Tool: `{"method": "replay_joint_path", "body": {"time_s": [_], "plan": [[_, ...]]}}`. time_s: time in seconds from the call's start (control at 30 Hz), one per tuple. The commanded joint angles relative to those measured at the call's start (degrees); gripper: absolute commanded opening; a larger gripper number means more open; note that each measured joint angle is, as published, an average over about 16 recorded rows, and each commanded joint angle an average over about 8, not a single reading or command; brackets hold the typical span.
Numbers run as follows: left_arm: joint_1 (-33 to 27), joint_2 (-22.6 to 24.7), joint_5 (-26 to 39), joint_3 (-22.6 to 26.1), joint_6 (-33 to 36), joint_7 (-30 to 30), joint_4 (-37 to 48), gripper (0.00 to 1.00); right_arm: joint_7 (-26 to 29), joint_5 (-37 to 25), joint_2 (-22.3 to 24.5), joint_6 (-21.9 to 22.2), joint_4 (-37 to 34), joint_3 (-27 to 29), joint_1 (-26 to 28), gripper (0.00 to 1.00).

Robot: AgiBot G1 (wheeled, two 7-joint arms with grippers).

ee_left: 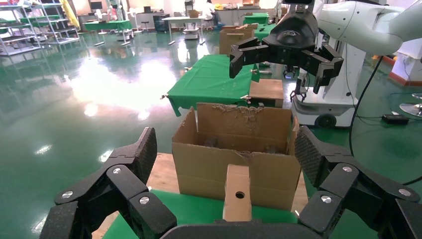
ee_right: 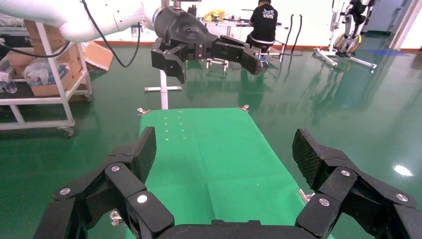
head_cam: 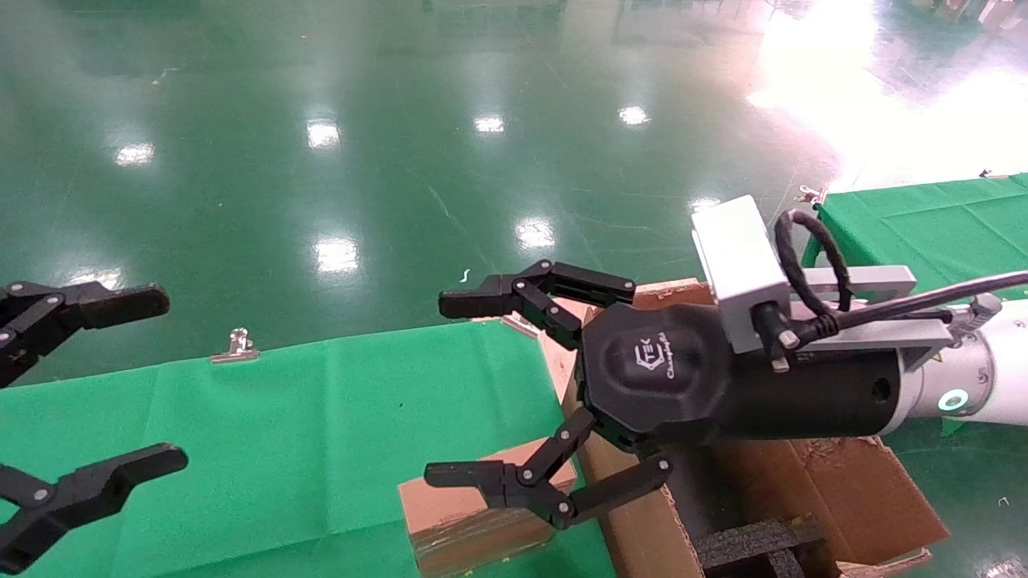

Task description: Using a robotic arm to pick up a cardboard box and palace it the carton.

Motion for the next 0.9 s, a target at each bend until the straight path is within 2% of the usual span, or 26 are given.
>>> {"method": "replay_joint_path", "body": {"time_s": [0.03, 0.3, 0.33, 0.57, 0.6, 0.77, 0.9], "plan": [[0.00, 0.00, 0.00, 0.00, 0.00, 0.00, 0.00, 1.00, 0.00, 0.00, 0.00, 0.00, 0.00, 0.00, 0.00, 1.00], [0.00, 0.00, 0.00, 0.00, 0.00, 0.00, 0.00, 1.00, 0.00, 0.00, 0.00, 0.00, 0.00, 0.00, 0.00, 1.00], [0.00, 0.00, 0.00, 0.00, 0.00, 0.00, 0.00, 0.95, 0.00, 0.00, 0.00, 0.00, 0.00, 0.00, 0.00, 1.00], [0.00, 0.00, 0.00, 0.00, 0.00, 0.00, 0.00, 0.09, 0.00, 0.00, 0.00, -0.01, 0.01, 0.01, -0.01, 1.00], [0.00, 0.00, 0.00, 0.00, 0.00, 0.00, 0.00, 0.01, 0.01, -0.01, 0.00, -0.02, 0.01, 0.00, -0.01, 1.00], [0.00, 0.00, 0.00, 0.00, 0.00, 0.00, 0.00, 0.00, 0.15, -1.46, 0.11, -0.33, 0.17, -0.66, 0.71, 1.00], [0.00, 0.00, 0.00, 0.00, 0.00, 0.00, 0.00, 0.00, 0.22, -5.35, -0.41, -1.09, 0.20, -2.47, 3.00, 1.00]]}}
